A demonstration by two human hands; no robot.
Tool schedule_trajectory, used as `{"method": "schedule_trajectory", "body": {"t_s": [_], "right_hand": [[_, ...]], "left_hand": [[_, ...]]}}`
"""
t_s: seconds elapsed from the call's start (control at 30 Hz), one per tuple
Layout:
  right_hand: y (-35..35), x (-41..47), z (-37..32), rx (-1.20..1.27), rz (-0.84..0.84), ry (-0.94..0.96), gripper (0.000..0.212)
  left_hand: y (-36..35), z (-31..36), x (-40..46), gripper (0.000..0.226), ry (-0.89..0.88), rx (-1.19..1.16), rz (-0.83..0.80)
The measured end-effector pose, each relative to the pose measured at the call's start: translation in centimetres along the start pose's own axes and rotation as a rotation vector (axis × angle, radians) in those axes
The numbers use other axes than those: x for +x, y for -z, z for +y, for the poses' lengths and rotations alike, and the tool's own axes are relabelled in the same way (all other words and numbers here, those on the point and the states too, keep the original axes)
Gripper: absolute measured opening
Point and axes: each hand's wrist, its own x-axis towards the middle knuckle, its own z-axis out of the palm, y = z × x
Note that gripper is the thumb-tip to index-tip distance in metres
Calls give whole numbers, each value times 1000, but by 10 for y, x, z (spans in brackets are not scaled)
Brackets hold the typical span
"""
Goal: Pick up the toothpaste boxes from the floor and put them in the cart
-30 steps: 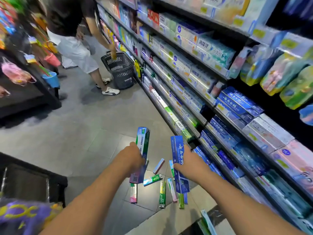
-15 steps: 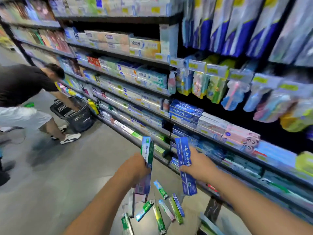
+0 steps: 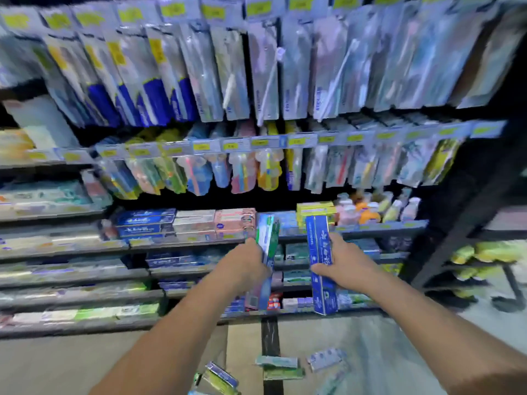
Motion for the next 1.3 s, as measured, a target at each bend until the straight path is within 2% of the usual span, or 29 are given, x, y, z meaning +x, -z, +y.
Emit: {"method": "schedule_trajectory", "body": {"t_s": [0.07, 0.17, 0.4, 0.57, 0.73, 0.83, 0.97, 1.2, 1.3], "right_hand": [[31, -14, 48, 61, 41, -59, 59], [81, -41, 128, 128, 110, -148, 58], [195, -118, 326, 173, 254, -400, 53], [262, -175, 435, 157, 332, -522, 52], [303, -204, 515, 216, 417, -691, 60], [323, -205, 565, 226, 448, -764, 62], [356, -191, 627, 218, 457, -849, 71], [441, -155, 712, 241, 508, -963, 73], [474, -144, 749, 241, 543, -992, 74]], "left_hand": [[-17, 56, 17, 43, -95, 29, -37], [-54, 152, 41, 33, -226, 124, -51], [-161, 383, 72, 37, -478, 203, -122], [-217, 525, 74, 43, -619, 258, -171], [-263, 639, 82, 42, -655, 309, -232], [-293, 698, 94, 49, -645, 268, -334], [-326, 766, 125, 46, -659, 196, -460], [-357, 898, 198, 46, -820, 318, -483], [-364, 954, 221, 37, -850, 316, -494]]}}
